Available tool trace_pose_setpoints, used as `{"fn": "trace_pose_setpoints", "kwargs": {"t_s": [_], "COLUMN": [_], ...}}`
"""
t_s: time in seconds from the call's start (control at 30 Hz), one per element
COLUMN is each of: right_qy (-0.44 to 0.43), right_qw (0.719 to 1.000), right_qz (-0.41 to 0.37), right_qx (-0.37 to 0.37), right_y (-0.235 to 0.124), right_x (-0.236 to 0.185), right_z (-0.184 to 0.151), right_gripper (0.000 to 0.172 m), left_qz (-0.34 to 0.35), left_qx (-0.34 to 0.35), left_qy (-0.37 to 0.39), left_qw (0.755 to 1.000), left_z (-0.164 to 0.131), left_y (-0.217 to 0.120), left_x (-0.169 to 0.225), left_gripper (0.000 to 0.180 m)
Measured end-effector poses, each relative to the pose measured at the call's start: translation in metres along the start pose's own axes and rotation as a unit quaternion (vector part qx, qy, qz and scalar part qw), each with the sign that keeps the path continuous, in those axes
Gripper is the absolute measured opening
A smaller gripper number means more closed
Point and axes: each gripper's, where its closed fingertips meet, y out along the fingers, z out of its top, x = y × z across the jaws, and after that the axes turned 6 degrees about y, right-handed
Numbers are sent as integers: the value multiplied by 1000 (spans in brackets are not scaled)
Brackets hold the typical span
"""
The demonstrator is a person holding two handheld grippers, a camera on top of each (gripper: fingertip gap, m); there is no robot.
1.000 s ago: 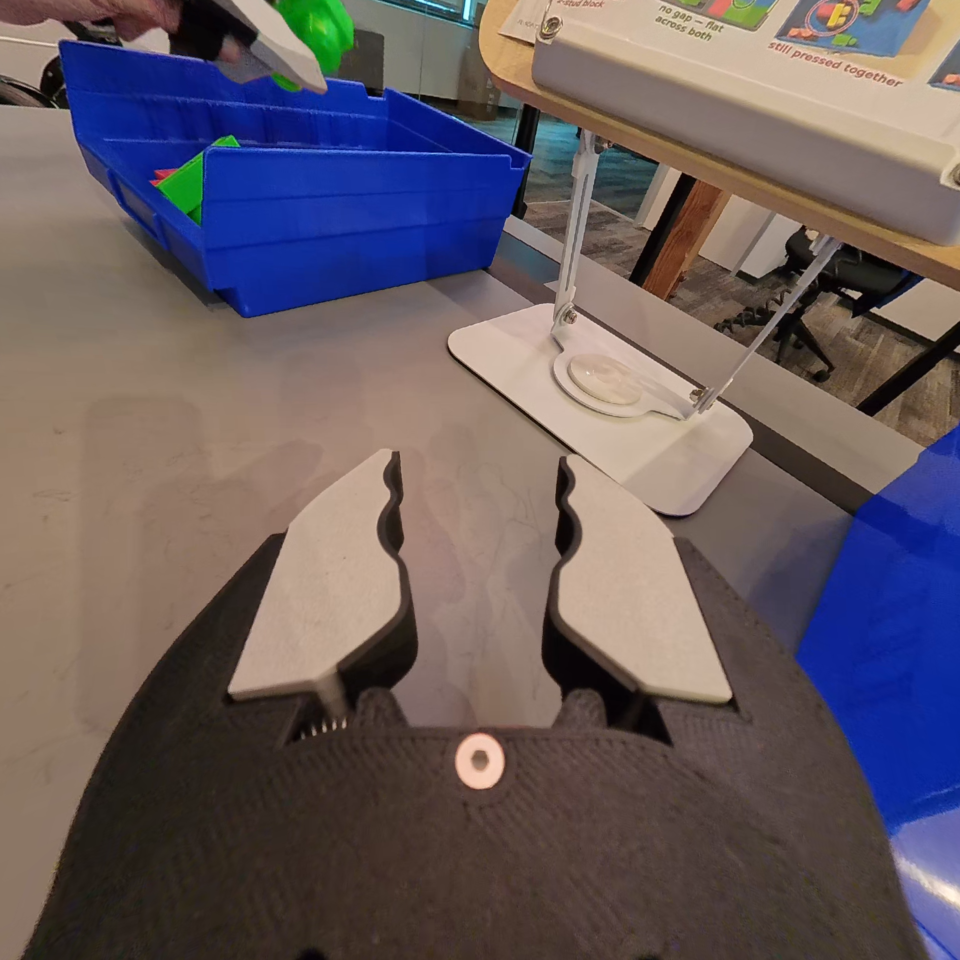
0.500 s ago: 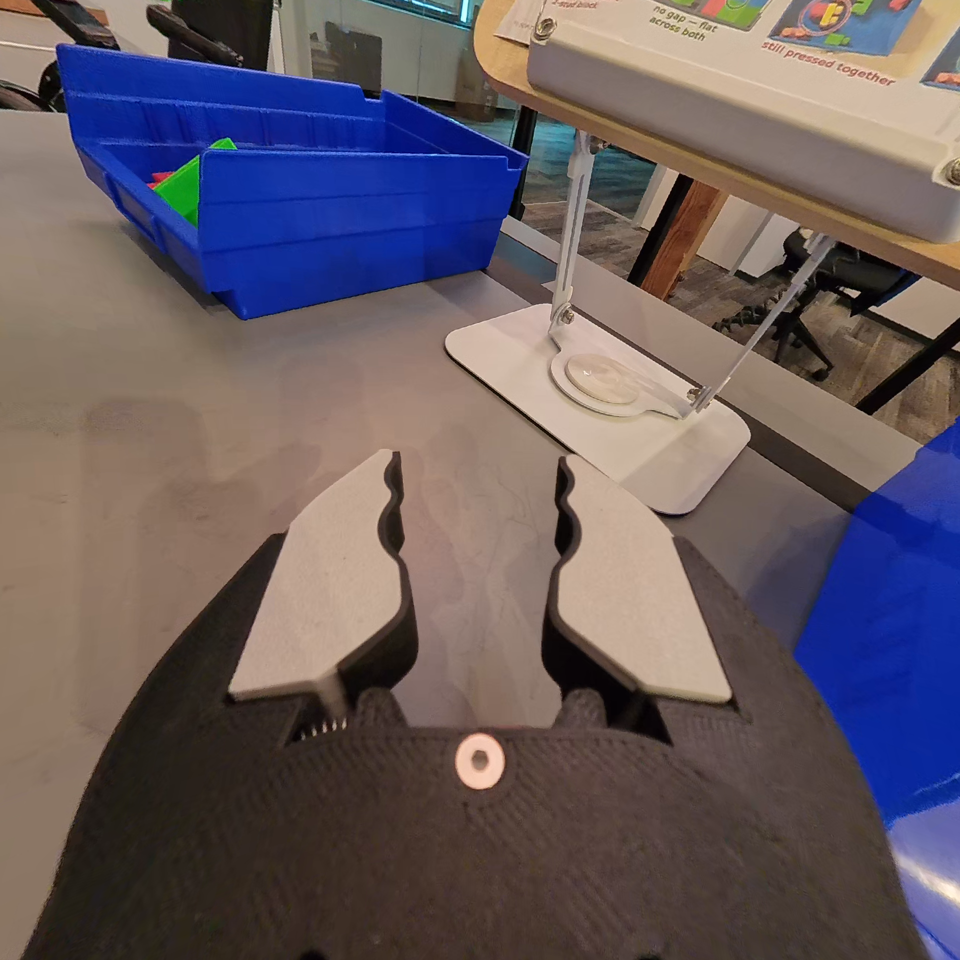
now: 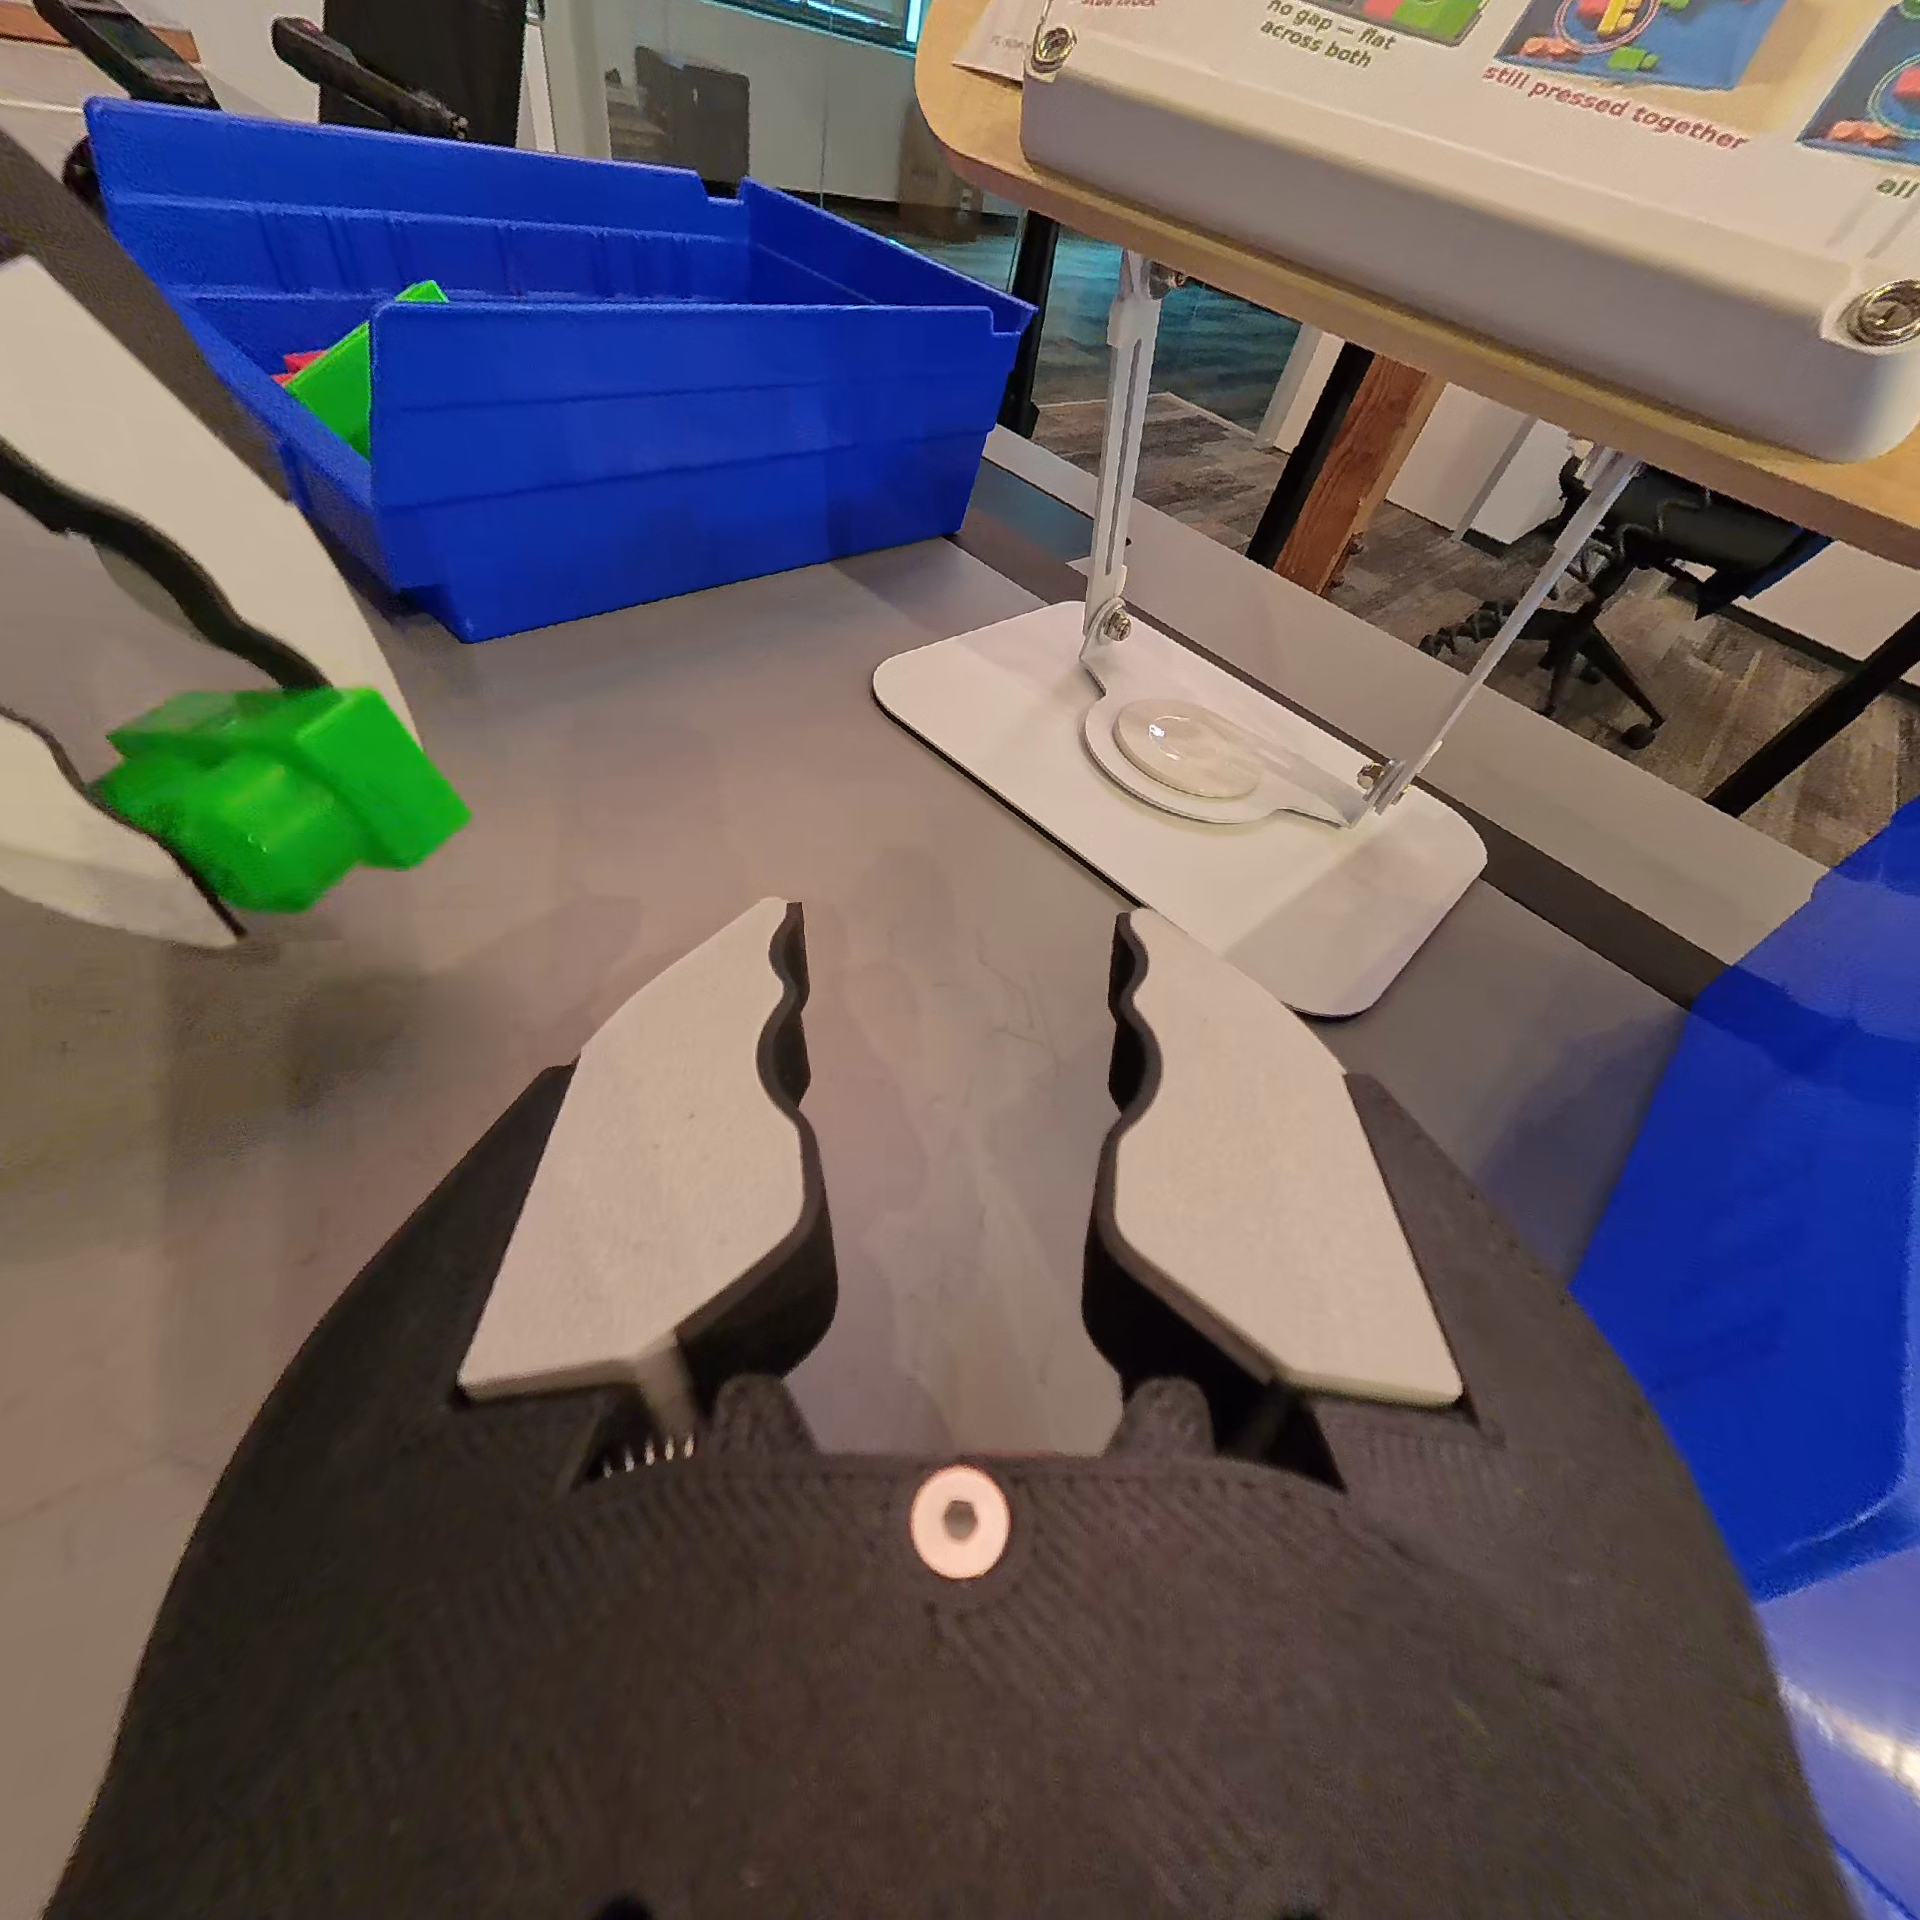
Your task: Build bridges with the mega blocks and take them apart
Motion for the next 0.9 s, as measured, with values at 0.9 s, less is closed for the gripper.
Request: {"fn": "trace_pose_setpoints", "kwargs": {"t_s": [0.9], "right_qy": [-2], "right_qw": [1000], "right_qz": [0], "right_qx": [0], "right_y": [-1], "right_x": [-1], "right_z": [0], "right_gripper": [57], "left_qz": [-88], "left_qx": [2], "left_qy": [-33], "left_qw": [996], "left_z": [1], "left_y": [11], "left_x": [30], "left_gripper": [75]}}
